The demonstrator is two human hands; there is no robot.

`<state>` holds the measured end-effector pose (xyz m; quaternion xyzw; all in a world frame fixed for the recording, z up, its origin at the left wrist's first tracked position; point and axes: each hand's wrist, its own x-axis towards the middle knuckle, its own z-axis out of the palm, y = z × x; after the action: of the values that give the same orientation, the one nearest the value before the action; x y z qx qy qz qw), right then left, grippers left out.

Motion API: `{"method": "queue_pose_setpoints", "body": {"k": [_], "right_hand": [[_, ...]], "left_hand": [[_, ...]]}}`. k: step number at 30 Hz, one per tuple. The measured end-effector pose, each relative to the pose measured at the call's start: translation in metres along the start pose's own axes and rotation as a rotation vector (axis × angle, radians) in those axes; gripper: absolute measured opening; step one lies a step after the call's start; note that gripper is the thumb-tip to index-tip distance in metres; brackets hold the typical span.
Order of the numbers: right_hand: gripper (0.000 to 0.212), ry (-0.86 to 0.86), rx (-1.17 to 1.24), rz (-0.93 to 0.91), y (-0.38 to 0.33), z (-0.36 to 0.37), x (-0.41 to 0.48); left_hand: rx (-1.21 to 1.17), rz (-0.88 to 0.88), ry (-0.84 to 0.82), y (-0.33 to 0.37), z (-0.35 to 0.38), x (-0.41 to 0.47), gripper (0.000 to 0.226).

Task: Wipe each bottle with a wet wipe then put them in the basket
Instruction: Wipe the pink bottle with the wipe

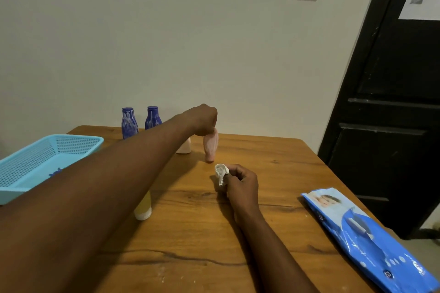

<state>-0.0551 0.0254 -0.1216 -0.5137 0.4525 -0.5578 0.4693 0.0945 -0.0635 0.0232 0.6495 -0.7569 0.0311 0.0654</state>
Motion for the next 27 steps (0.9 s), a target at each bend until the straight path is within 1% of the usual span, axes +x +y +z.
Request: {"method": "queue_pose_setpoints", "body": {"k": [6, 10, 16, 18, 22, 27], "right_hand": [[0.017, 0.113, 0.021, -0.031, -0.008, -0.003, -0.019], [0.013, 0.187, 0.036, -0.06, -0.011, -0.008, -0.042], [0.023, 0.151, 0.021, -0.096, -0.021, -0.02, -0.096], [0.025, 0.121, 0.017, -0.097, -0.022, -0.024, -0.11], [0.028, 0.125, -0.01, -0.068, -0.026, -0.028, -0.133], [0.027, 0.042, 0.007, -0.028, -0.04, -0.033, -0.156]], "left_hand": [[-0.129, -0.006, -0.028, 0.02, -0.02, -0.057, 0.021], [-0.17, 0.04, -0.015, 0.033, -0.02, -0.096, 0.019], [-0.24, 0.079, 0.049, 0.055, -0.017, -0.153, 0.019], [-0.253, 0.09, 0.072, 0.061, -0.018, -0.168, 0.019], [-0.29, 0.104, 0.128, 0.07, -0.018, -0.193, 0.019], [-0.349, 0.087, 0.107, 0.076, -0.017, -0.213, 0.021]]}}
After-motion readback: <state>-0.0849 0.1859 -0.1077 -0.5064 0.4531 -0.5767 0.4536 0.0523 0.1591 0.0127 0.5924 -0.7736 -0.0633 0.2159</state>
